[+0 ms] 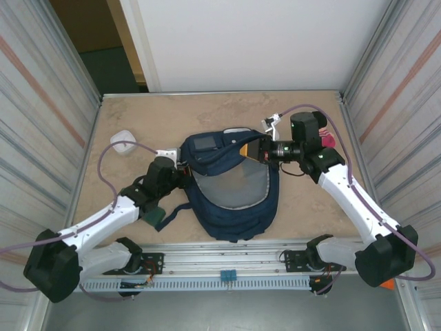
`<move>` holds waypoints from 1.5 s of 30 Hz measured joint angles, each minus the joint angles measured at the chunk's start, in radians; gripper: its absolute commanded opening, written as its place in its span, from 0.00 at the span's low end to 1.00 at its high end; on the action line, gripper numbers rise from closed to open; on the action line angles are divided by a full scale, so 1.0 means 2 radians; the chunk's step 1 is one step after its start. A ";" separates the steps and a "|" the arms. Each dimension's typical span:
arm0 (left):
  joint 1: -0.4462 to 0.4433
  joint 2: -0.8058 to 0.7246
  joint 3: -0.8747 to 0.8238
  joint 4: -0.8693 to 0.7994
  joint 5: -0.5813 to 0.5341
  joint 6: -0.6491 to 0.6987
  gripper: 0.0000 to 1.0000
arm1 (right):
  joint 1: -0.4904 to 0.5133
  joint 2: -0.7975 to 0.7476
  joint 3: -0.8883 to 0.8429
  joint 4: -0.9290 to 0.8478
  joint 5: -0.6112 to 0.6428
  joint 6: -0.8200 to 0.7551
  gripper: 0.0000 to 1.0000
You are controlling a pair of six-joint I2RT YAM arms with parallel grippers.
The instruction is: Pack the student bag
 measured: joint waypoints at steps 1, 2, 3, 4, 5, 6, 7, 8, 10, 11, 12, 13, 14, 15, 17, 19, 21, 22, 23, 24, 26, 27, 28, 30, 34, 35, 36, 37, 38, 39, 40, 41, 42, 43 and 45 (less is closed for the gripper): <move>0.004 0.006 0.002 0.008 0.003 0.002 0.00 | -0.001 0.002 0.002 -0.003 -0.002 -0.003 0.01; 0.011 0.013 0.004 0.018 0.006 0.002 0.00 | -0.002 0.005 0.004 -0.003 -0.003 -0.004 0.01; 0.016 0.019 0.007 0.024 0.010 0.003 0.00 | -0.003 0.008 0.004 -0.002 -0.003 -0.005 0.01; 0.020 0.027 0.010 0.029 0.013 0.003 0.02 | -0.004 0.011 0.004 -0.002 -0.003 -0.005 0.01; 0.023 0.033 0.013 0.032 0.014 0.004 0.07 | -0.006 0.014 0.004 0.000 -0.002 -0.005 0.01; 0.024 0.036 0.015 0.032 0.016 0.004 0.14 | -0.006 0.015 0.004 0.003 -0.001 -0.005 0.01; 0.025 0.037 0.018 0.030 0.016 0.006 0.23 | -0.006 0.016 0.004 0.006 0.002 -0.004 0.01; 0.027 0.037 0.020 0.024 0.014 0.005 0.31 | -0.007 0.016 0.004 0.010 0.006 -0.004 0.01; 0.036 0.036 0.026 0.005 0.007 -0.002 0.43 | -0.010 0.016 0.004 0.019 0.017 -0.004 0.02; 0.040 0.033 0.030 -0.006 0.004 -0.006 0.47 | -0.012 0.016 0.002 0.026 0.024 -0.004 0.02; 0.044 0.028 0.034 -0.018 0.002 -0.011 0.49 | -0.014 0.016 -0.001 0.032 0.028 -0.004 0.02; 0.047 0.018 0.036 -0.031 0.001 -0.016 0.52 | -0.016 0.016 -0.006 0.042 0.033 -0.003 0.01; 0.047 0.005 0.038 -0.044 0.001 -0.021 0.55 | -0.017 0.016 -0.013 0.054 0.040 -0.003 0.02; 0.047 -0.007 0.039 -0.054 0.003 -0.028 0.58 | -0.019 0.018 -0.019 0.065 0.045 -0.003 0.02; 0.047 -0.040 0.039 -0.079 0.005 -0.043 0.63 | -0.021 0.027 -0.029 0.091 0.058 -0.003 0.02; 0.047 -0.070 0.039 -0.101 0.005 -0.057 0.64 | -0.024 0.045 -0.039 0.121 0.067 -0.002 0.02; 0.047 -0.095 0.039 -0.121 0.005 -0.071 0.64 | -0.030 0.067 -0.051 0.154 0.072 0.005 0.03; 0.047 -0.108 0.038 -0.132 0.005 -0.080 0.64 | -0.032 0.078 -0.058 0.169 0.075 0.009 0.03; 0.047 -0.119 0.035 -0.141 0.005 -0.088 0.64 | -0.033 0.088 -0.067 0.181 0.076 0.012 0.05; 0.047 -0.126 0.031 -0.146 0.004 -0.095 0.64 | -0.034 0.095 -0.074 0.189 0.078 0.017 0.08; 0.047 -0.141 0.019 -0.160 0.004 -0.113 0.64 | -0.033 0.100 -0.092 0.201 0.080 0.022 0.19; 0.047 -0.143 0.013 -0.166 0.004 -0.119 0.64 | -0.033 0.100 -0.098 0.202 0.082 0.024 0.26; 0.047 -0.145 0.006 -0.175 0.004 -0.127 0.64 | -0.032 0.098 -0.105 0.199 0.088 0.023 0.35; 0.047 -0.145 -0.002 -0.192 0.004 -0.145 0.64 | -0.032 0.095 -0.109 0.181 0.101 0.018 0.50; 0.047 -0.152 -0.014 -0.227 -0.004 -0.186 0.64 | -0.028 0.086 -0.109 0.095 0.134 -0.013 0.68; 0.047 -0.158 -0.019 -0.236 -0.009 -0.197 0.67 | -0.024 0.080 -0.109 0.067 0.147 -0.022 0.72; 0.047 -0.163 -0.022 -0.243 -0.015 -0.205 0.68 | -0.021 0.075 -0.109 0.047 0.159 -0.029 0.74; 0.047 -0.170 -0.026 -0.253 -0.023 -0.218 0.68 | -0.018 0.067 -0.109 0.023 0.171 -0.035 0.75; 0.049 -0.176 -0.029 -0.264 -0.029 -0.229 0.69 | -0.014 0.056 -0.110 -0.001 0.185 -0.042 0.76; 0.052 -0.181 -0.032 -0.273 -0.032 -0.238 0.70 | -0.011 0.047 -0.110 -0.022 0.196 -0.047 0.76; 0.057 -0.185 -0.035 -0.279 -0.033 -0.245 0.70 | -0.008 0.034 -0.110 -0.045 0.211 -0.052 0.76; 0.064 -0.188 -0.038 -0.286 -0.034 -0.253 0.70 | -0.005 0.023 -0.109 -0.067 0.224 -0.058 0.77; 0.069 -0.189 -0.039 -0.290 -0.034 -0.258 0.70 | -0.002 0.015 -0.109 -0.085 0.236 -0.061 0.77; 0.076 -0.190 -0.042 -0.293 -0.033 -0.264 0.70 | 0.002 0.007 -0.108 -0.108 0.250 -0.065 0.77; 0.084 -0.190 -0.047 -0.301 -0.030 -0.273 0.70 | 0.010 -0.004 -0.100 -0.153 0.277 -0.074 0.77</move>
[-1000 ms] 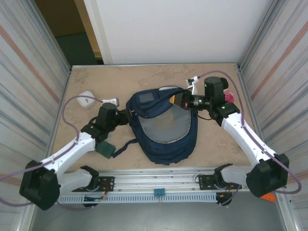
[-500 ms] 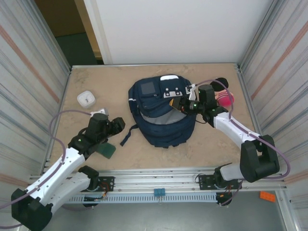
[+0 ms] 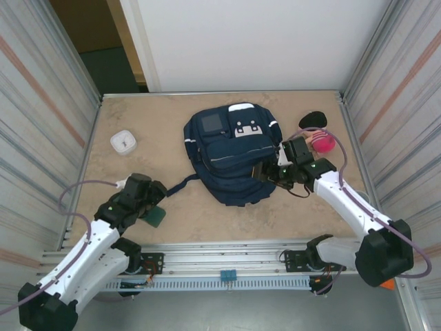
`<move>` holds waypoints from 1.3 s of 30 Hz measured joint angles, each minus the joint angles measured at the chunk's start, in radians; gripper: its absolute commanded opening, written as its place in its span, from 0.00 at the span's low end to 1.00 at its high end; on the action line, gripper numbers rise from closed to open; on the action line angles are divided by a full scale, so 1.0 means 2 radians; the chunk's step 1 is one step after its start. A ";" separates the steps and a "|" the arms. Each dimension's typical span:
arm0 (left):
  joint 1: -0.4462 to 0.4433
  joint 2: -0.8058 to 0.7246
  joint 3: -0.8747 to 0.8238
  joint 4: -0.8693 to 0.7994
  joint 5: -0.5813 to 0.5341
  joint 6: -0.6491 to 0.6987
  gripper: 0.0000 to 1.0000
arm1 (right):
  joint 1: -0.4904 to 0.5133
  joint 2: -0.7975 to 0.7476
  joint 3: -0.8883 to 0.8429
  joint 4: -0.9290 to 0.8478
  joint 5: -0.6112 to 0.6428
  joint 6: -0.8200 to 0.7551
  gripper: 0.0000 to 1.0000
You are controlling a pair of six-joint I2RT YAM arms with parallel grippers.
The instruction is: Pack the student bag
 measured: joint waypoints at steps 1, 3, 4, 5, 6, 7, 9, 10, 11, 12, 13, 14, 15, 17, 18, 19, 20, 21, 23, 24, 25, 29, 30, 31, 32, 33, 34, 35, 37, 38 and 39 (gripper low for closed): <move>0.004 0.000 -0.003 -0.004 0.001 -0.003 0.71 | 0.006 -0.003 0.007 -0.021 0.012 -0.003 0.76; 0.010 0.002 -0.009 -0.011 0.004 -0.007 0.71 | 0.019 -0.008 0.023 -0.055 0.031 -0.012 0.75; 0.013 0.003 -0.014 -0.012 0.005 -0.008 0.71 | 0.026 -0.011 0.031 -0.068 0.038 -0.015 0.74; 0.016 0.006 -0.018 -0.013 0.006 -0.008 0.71 | 0.032 -0.015 0.037 -0.075 0.042 -0.020 0.74; 0.018 0.009 -0.022 -0.012 0.008 -0.008 0.71 | 0.038 -0.019 0.041 -0.078 0.044 -0.023 0.73; 0.019 0.014 -0.027 -0.012 0.010 -0.008 0.71 | 0.044 -0.024 0.041 -0.076 0.044 -0.025 0.73; 0.019 0.025 -0.036 -0.009 0.019 -0.010 0.71 | 0.059 -0.032 0.041 -0.069 0.044 -0.025 0.72; 0.019 0.031 -0.040 -0.006 0.023 -0.009 0.70 | 0.066 -0.035 0.039 -0.058 0.043 -0.025 0.72; 0.019 0.035 -0.041 -0.002 0.024 -0.010 0.70 | 0.073 -0.037 0.036 -0.043 0.042 -0.025 0.72; 0.019 0.038 -0.041 0.006 0.028 -0.011 0.70 | 0.082 -0.037 0.032 -0.028 0.040 -0.025 0.72; 0.020 0.042 -0.042 0.015 0.035 -0.012 0.70 | 0.091 -0.037 0.029 -0.014 0.040 -0.025 0.72; 0.021 0.045 -0.045 0.025 0.041 -0.014 0.69 | 0.097 -0.036 0.027 -0.003 0.040 -0.025 0.72; 0.021 0.048 -0.048 0.035 0.046 -0.018 0.69 | 0.104 -0.034 0.027 0.006 0.041 -0.025 0.72; 0.021 0.052 -0.053 0.060 0.057 -0.025 0.68 | 0.114 -0.026 0.027 0.025 0.042 -0.025 0.72; 0.021 0.055 -0.056 0.074 0.063 -0.030 0.68 | 0.117 -0.021 0.027 0.033 0.042 -0.025 0.72; 0.019 0.057 -0.058 0.086 0.069 -0.035 0.68 | 0.118 -0.017 0.027 0.040 0.044 -0.025 0.72; 0.015 0.059 -0.058 0.094 0.071 -0.039 0.68 | 0.120 -0.014 0.027 0.045 0.044 -0.025 0.71; 0.007 0.062 -0.059 0.102 0.072 -0.044 0.68 | 0.121 -0.010 0.027 0.050 0.046 -0.025 0.72; -0.018 0.068 -0.060 0.114 0.072 -0.054 0.68 | 0.123 -0.007 0.027 0.060 0.047 -0.027 0.72; -0.035 0.073 -0.060 0.120 0.070 -0.060 0.69 | 0.124 -0.007 0.027 0.065 0.048 -0.027 0.72; -0.050 0.078 -0.060 0.127 0.069 -0.067 0.69 | 0.125 -0.007 0.027 0.068 0.048 -0.027 0.72; -0.118 0.116 -0.048 0.158 0.062 -0.094 0.69 | 0.132 -0.007 0.027 0.084 0.050 -0.032 0.70; -0.130 0.129 -0.041 0.163 0.061 -0.099 0.70 | 0.135 -0.006 0.027 0.088 0.050 -0.035 0.70; -0.139 0.138 -0.034 0.166 0.060 -0.101 0.70 | 0.138 -0.006 0.027 0.090 0.050 -0.037 0.70; -0.146 0.150 -0.025 0.168 0.061 -0.102 0.71 | 0.143 -0.005 0.027 0.093 0.050 -0.038 0.70; -0.150 0.161 -0.017 0.168 0.061 -0.102 0.72 | 0.149 -0.004 0.027 0.095 0.052 -0.041 0.70; -0.153 0.167 -0.010 0.166 0.061 -0.101 0.72 | 0.154 -0.003 0.028 0.096 0.052 -0.044 0.71; -0.153 0.171 -0.003 0.160 0.061 -0.101 0.73 | 0.162 -0.002 0.028 0.097 0.054 -0.048 0.72; -0.152 0.171 0.014 0.140 0.061 -0.092 0.75 | 0.179 0.002 0.031 0.100 0.061 -0.053 0.74; -0.148 0.169 0.025 0.129 0.061 -0.085 0.78 | 0.190 0.006 0.034 0.101 0.065 -0.058 0.74; -0.141 0.165 0.036 0.118 0.061 -0.076 0.81 | 0.198 0.009 0.036 0.101 0.068 -0.062 0.74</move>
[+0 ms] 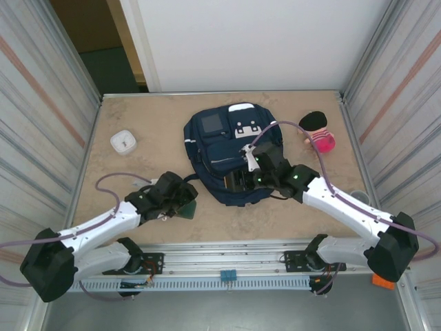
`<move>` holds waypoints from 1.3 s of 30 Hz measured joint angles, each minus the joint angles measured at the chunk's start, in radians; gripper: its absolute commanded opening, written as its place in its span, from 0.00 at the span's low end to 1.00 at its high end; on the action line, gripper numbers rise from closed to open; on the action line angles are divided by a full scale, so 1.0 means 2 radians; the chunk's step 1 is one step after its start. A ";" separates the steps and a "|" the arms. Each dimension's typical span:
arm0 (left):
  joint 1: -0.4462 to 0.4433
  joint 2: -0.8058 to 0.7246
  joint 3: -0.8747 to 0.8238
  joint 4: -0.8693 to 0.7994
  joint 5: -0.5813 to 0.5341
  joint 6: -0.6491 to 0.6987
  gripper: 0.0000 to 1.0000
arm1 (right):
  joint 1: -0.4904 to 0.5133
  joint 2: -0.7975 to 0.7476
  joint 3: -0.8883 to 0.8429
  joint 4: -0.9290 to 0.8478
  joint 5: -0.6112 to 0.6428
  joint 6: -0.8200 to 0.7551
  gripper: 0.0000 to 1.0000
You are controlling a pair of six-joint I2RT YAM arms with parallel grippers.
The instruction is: Pack the student bag
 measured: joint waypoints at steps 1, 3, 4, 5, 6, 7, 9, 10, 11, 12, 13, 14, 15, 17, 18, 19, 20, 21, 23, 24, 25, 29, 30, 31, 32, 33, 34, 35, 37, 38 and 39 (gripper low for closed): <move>0.012 -0.007 0.011 -0.010 0.000 0.010 0.84 | 0.011 0.006 0.003 0.002 0.005 -0.003 0.74; 0.046 -0.028 0.025 -0.026 0.003 0.029 0.87 | 0.033 0.027 0.014 0.004 0.010 -0.010 0.74; 0.068 -0.044 0.028 -0.035 0.005 0.039 0.88 | 0.045 0.041 0.021 0.006 0.014 -0.014 0.74; 0.093 -0.060 0.029 -0.044 0.009 0.049 0.89 | 0.058 0.058 0.029 0.006 0.019 -0.018 0.74; 0.116 -0.076 0.029 -0.056 0.011 0.058 0.91 | 0.068 0.073 0.036 0.006 0.022 -0.023 0.75; 0.139 -0.092 0.029 -0.068 0.012 0.068 0.92 | 0.082 0.094 0.047 0.008 0.024 -0.030 0.76; 0.186 -0.124 0.028 -0.092 0.019 0.089 0.91 | 0.105 0.133 0.066 0.011 0.032 -0.049 0.80; 0.207 -0.136 0.028 -0.102 0.025 0.098 0.92 | 0.119 0.158 0.078 0.013 0.035 -0.064 0.82; 0.232 -0.147 0.026 -0.111 0.035 0.108 0.91 | 0.132 0.183 0.092 0.013 0.037 -0.079 0.84; 0.251 -0.154 0.023 -0.119 0.045 0.113 0.91 | 0.141 0.203 0.104 0.014 0.041 -0.092 0.86; 0.271 -0.159 0.019 -0.126 0.056 0.120 0.90 | 0.151 0.227 0.120 0.013 0.045 -0.108 0.88; 0.282 -0.163 0.014 -0.130 0.064 0.124 0.90 | 0.159 0.250 0.136 0.011 0.047 -0.123 0.89; 0.290 -0.166 0.009 -0.134 0.077 0.126 0.90 | 0.167 0.275 0.154 0.011 0.049 -0.140 0.89; 0.293 -0.166 -0.001 -0.138 0.098 0.130 0.90 | 0.178 0.313 0.176 0.015 0.053 -0.167 0.91; 0.293 -0.166 -0.005 -0.140 0.106 0.133 0.90 | 0.180 0.327 0.182 0.018 0.056 -0.180 0.91; 0.293 -0.165 -0.010 -0.141 0.113 0.134 0.90 | 0.182 0.340 0.185 0.022 0.060 -0.194 0.91; 0.293 -0.163 -0.013 -0.143 0.116 0.135 0.90 | 0.183 0.349 0.185 0.026 0.062 -0.205 0.92; 0.293 -0.163 -0.015 -0.146 0.116 0.135 0.90 | 0.183 0.358 0.185 0.029 0.064 -0.217 0.93; 0.293 -0.163 -0.018 -0.150 0.116 0.137 0.90 | 0.182 0.372 0.185 0.038 0.070 -0.238 0.94; 0.293 -0.163 -0.018 -0.151 0.116 0.137 0.90 | 0.182 0.380 0.185 0.046 0.073 -0.249 0.94; 0.293 -0.163 -0.018 -0.153 0.116 0.137 0.90 | 0.182 0.385 0.185 0.053 0.075 -0.258 0.94; 0.293 -0.159 -0.019 -0.152 0.116 0.137 0.89 | 0.181 0.410 0.186 0.076 0.073 -0.294 0.92; 0.294 -0.159 -0.020 -0.152 0.116 0.137 0.89 | 0.181 0.417 0.186 0.081 0.072 -0.303 0.92; 0.294 -0.158 -0.020 -0.152 0.116 0.137 0.89 | 0.181 0.421 0.186 0.085 0.065 -0.311 0.92; 0.294 -0.159 -0.020 -0.152 0.116 0.137 0.89 | 0.181 0.421 0.186 0.089 0.064 -0.318 0.90; 0.294 -0.159 -0.021 -0.152 0.116 0.137 0.89 | 0.181 0.423 0.186 0.096 0.062 -0.327 0.87; 0.294 -0.159 -0.020 -0.152 0.116 0.137 0.89 | 0.181 0.425 0.186 0.099 0.057 -0.334 0.82; 0.294 -0.159 -0.021 -0.152 0.115 0.137 0.89 | 0.181 0.425 0.186 0.101 0.054 -0.340 0.78; 0.294 -0.159 -0.020 -0.152 0.114 0.137 0.89 | 0.181 0.426 0.186 0.107 0.048 -0.352 0.69; 0.294 -0.159 -0.021 -0.152 0.113 0.137 0.88 | 0.181 0.426 0.186 0.109 0.047 -0.358 0.65; 0.294 -0.159 -0.020 -0.152 0.112 0.137 0.88 | 0.182 0.426 0.186 0.111 0.047 -0.362 0.62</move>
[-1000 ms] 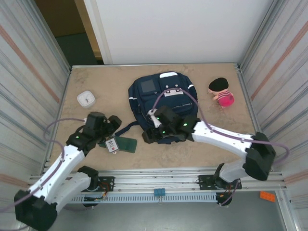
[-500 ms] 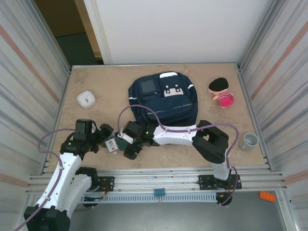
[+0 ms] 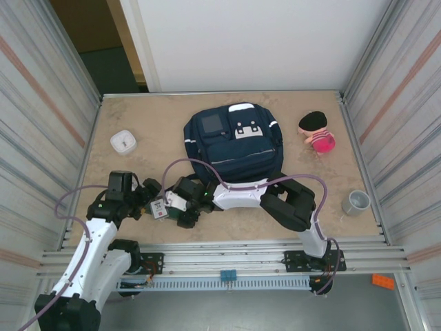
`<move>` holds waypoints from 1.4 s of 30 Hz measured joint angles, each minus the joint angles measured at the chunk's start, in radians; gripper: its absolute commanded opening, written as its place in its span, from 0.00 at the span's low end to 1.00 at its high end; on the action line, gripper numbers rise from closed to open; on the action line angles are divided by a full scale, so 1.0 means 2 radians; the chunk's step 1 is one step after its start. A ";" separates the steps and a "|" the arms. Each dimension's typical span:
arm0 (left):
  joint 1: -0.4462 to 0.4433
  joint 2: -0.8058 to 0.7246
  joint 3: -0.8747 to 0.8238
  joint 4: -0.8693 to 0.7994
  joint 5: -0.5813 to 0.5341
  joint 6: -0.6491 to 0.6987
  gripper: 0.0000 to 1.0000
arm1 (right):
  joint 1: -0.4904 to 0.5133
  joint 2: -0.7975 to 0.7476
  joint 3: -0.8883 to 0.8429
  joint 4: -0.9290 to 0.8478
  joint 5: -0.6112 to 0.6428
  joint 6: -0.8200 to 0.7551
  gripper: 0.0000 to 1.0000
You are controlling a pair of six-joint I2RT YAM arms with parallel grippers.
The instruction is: Pack the student bag
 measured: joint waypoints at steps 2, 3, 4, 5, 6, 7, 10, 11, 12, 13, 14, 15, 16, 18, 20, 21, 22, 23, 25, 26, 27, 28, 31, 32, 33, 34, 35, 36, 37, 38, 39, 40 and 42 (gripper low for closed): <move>0.000 0.000 0.000 0.000 -0.004 0.000 0.88 | 0.000 -0.002 -0.002 0.004 0.000 -0.006 0.59; 0.000 0.000 0.000 0.000 -0.007 0.000 0.88 | 0.000 -0.004 -0.006 0.007 0.003 -0.008 0.58; 0.000 0.000 0.000 0.000 -0.009 0.000 0.88 | 0.001 -0.008 -0.011 0.011 0.009 -0.011 0.57; 0.000 -0.001 0.000 0.000 -0.012 0.000 0.88 | 0.002 -0.012 -0.016 0.015 0.018 -0.015 0.56; 0.000 -0.001 0.000 0.000 -0.015 0.000 0.88 | 0.003 -0.017 -0.022 0.018 0.031 -0.021 0.55; 0.000 -0.001 0.001 -0.001 -0.017 0.000 0.88 | 0.004 -0.023 -0.028 0.019 0.044 -0.026 0.54; 0.000 0.000 0.014 -0.010 -0.035 0.007 0.89 | 0.003 -0.046 -0.041 0.010 0.094 -0.049 0.53; 0.000 0.002 0.022 -0.016 -0.043 0.013 0.89 | 0.003 -0.054 -0.041 0.005 0.113 -0.059 0.53; 0.001 0.006 0.030 -0.018 -0.050 0.019 0.89 | 0.003 -0.061 -0.041 0.003 0.133 -0.071 0.53; 0.003 0.009 0.037 -0.019 -0.055 0.024 0.89 | 0.003 -0.066 -0.040 0.000 0.149 -0.080 0.53; 0.003 0.012 0.043 -0.019 -0.062 0.028 0.89 | 0.003 -0.072 -0.039 -0.004 0.170 -0.094 0.53; 0.005 0.015 0.048 -0.019 -0.066 0.032 0.89 | 0.003 -0.075 -0.036 -0.008 0.190 -0.108 0.53; 0.006 0.017 0.051 -0.019 -0.069 0.035 0.89 | 0.003 -0.076 -0.032 -0.012 0.206 -0.120 0.53; 0.006 0.021 0.056 -0.018 -0.074 0.040 0.88 | 0.003 -0.075 -0.023 -0.019 0.245 -0.149 0.52; 0.006 0.027 0.058 -0.017 -0.075 0.043 0.88 | 0.003 -0.075 -0.016 -0.024 0.275 -0.169 0.52; 0.006 0.029 0.059 -0.016 -0.075 0.045 0.88 | 0.003 -0.075 -0.012 -0.027 0.287 -0.178 0.53; 0.006 0.031 0.060 -0.015 -0.075 0.048 0.88 | 0.003 -0.076 -0.010 -0.030 0.294 -0.182 0.52; 0.006 0.034 0.062 -0.015 -0.075 0.051 0.88 | 0.003 -0.076 -0.007 -0.034 0.301 -0.186 0.53; 0.006 0.038 0.069 -0.013 -0.075 0.058 0.88 | 0.003 -0.082 -0.006 -0.044 0.304 -0.188 0.53; 0.006 0.039 0.074 -0.012 -0.075 0.062 0.88 | 0.003 -0.088 -0.006 -0.052 0.304 -0.188 0.53; 0.006 0.040 0.078 -0.011 -0.075 0.066 0.88 | 0.003 -0.094 -0.006 -0.058 0.303 -0.187 0.53; 0.006 0.042 0.084 -0.009 -0.074 0.069 0.88 | 0.003 -0.104 -0.006 -0.067 0.301 -0.184 0.53; 0.006 0.051 0.100 0.002 -0.071 0.084 0.85 | -0.001 -0.146 -0.008 -0.091 0.290 -0.161 0.52; 0.006 0.055 0.105 0.007 -0.068 0.090 0.84 | -0.005 -0.164 -0.011 -0.097 0.284 -0.150 0.52; 0.006 0.060 0.110 0.013 -0.065 0.096 0.83 | -0.010 -0.182 -0.016 -0.101 0.276 -0.137 0.52; 0.004 0.067 0.116 0.019 -0.062 0.104 0.82 | -0.020 -0.205 -0.025 -0.107 0.264 -0.119 0.52; 0.001 0.074 0.121 0.024 -0.062 0.112 0.82 | -0.033 -0.231 -0.035 -0.112 0.252 -0.101 0.52; -0.005 0.080 0.127 0.028 -0.063 0.121 0.82 | -0.047 -0.250 -0.044 -0.116 0.240 -0.084 0.51; -0.017 0.089 0.135 0.033 -0.067 0.133 0.82 | -0.067 -0.276 -0.057 -0.121 0.225 -0.062 0.51; -0.032 0.099 0.143 0.040 -0.071 0.147 0.83 | -0.090 -0.302 -0.069 -0.127 0.211 -0.038 0.51; -0.049 0.107 0.150 0.044 -0.078 0.161 0.83 | -0.114 -0.324 -0.082 -0.133 0.195 -0.015 0.51; -0.072 0.119 0.160 0.052 -0.086 0.180 0.83 | -0.143 -0.351 -0.097 -0.138 0.174 0.011 0.51; -0.119 0.144 0.180 0.070 -0.099 0.222 0.84 | -0.204 -0.398 -0.124 -0.145 0.133 0.055 0.51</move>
